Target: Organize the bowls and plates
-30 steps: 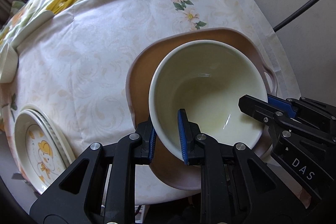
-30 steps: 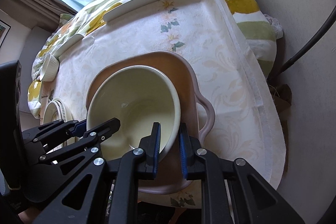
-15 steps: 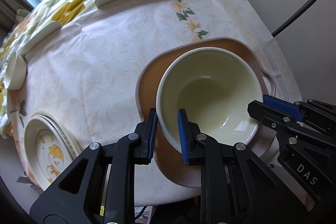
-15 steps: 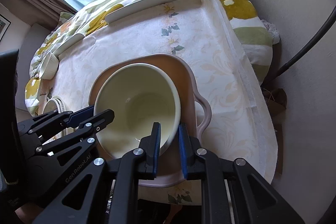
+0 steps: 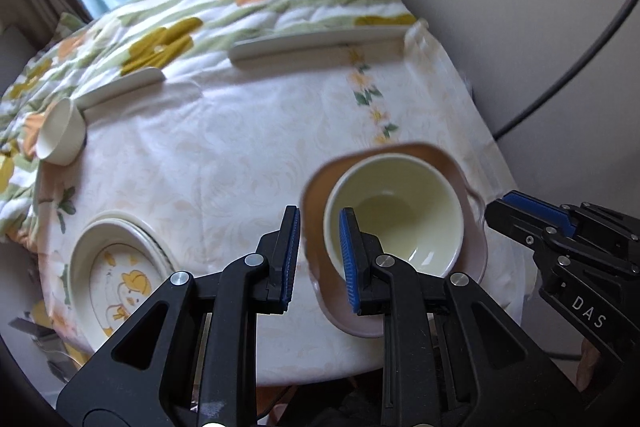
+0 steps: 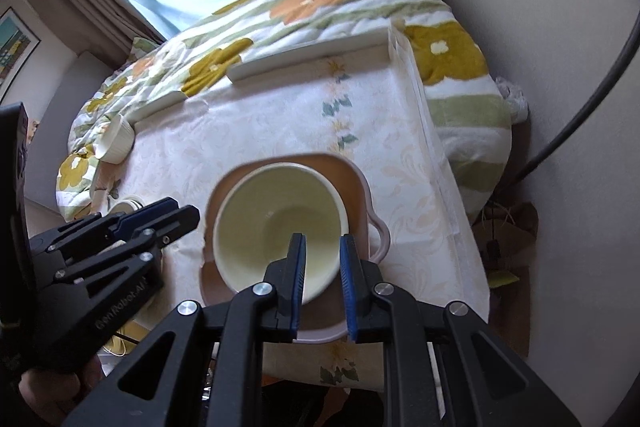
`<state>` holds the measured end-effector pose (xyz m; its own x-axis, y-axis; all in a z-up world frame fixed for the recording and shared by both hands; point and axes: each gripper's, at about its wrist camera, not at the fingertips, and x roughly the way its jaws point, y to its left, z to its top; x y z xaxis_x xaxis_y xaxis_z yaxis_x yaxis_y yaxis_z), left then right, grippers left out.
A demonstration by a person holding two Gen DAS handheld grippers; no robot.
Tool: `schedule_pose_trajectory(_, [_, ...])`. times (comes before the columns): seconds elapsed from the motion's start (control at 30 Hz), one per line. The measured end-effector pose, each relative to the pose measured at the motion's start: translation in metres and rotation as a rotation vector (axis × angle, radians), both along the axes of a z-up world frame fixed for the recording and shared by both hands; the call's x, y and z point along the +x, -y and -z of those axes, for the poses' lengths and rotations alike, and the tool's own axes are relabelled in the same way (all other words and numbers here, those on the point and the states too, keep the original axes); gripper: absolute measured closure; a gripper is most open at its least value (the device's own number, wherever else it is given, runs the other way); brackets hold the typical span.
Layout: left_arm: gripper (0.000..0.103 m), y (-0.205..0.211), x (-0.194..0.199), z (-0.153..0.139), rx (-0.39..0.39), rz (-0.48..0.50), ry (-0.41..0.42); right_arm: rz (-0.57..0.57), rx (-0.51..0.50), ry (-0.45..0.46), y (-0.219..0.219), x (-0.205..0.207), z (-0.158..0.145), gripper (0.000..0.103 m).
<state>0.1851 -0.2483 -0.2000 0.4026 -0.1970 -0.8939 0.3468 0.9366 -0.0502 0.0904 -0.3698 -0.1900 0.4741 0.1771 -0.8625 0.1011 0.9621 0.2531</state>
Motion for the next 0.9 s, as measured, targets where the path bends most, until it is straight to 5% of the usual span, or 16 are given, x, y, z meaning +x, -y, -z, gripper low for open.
schedule_pose_trajectory(0.07, [0.085,-0.012,-0.001,-0.008,-0.022,-0.038,0.013,-0.031,-0.020,0.049,-0.003,-0.003,-0.010,0.063])
schedule_pose_trajectory(0.13, [0.083,-0.024,-0.005,-0.014,-0.040,-0.073,0.032,-0.065,-0.014,0.113,-0.005,-0.006,-0.020,0.024])
schedule_pose_trajectory(0.17, [0.079,-0.030,-0.006,-0.017,-0.039,-0.090,0.043,-0.081,-0.010,0.149,-0.007,-0.008,-0.025,0.020])
schedule_pose_trajectory(0.23, [0.053,-0.042,-0.013,-0.022,-0.040,-0.125,0.065,-0.111,-0.004,0.194,-0.011,-0.008,-0.032,0.018])
schedule_pose_trajectory(0.27, [0.027,-0.049,-0.016,-0.025,-0.048,-0.145,0.081,-0.128,-0.009,0.214,-0.014,-0.007,-0.034,0.018])
schedule_pose_trajectory(0.3, [0.012,-0.056,-0.020,-0.029,-0.056,-0.169,0.107,-0.142,-0.013,0.228,-0.018,-0.006,-0.036,0.018])
schedule_pose_trajectory(0.37, [0.003,-0.071,-0.028,-0.038,-0.057,-0.227,0.155,-0.176,-0.004,0.249,-0.025,-0.004,-0.039,0.018])
schedule_pose_trajectory(0.67, [0.002,-0.137,-0.047,-0.075,0.043,-0.399,0.326,-0.349,0.027,0.341,-0.072,0.020,-0.055,0.018])
schedule_pose_trajectory(0.9, [0.001,-0.203,-0.034,-0.100,0.010,-0.504,0.391,-0.483,0.046,0.430,-0.136,0.061,-0.085,0.011])
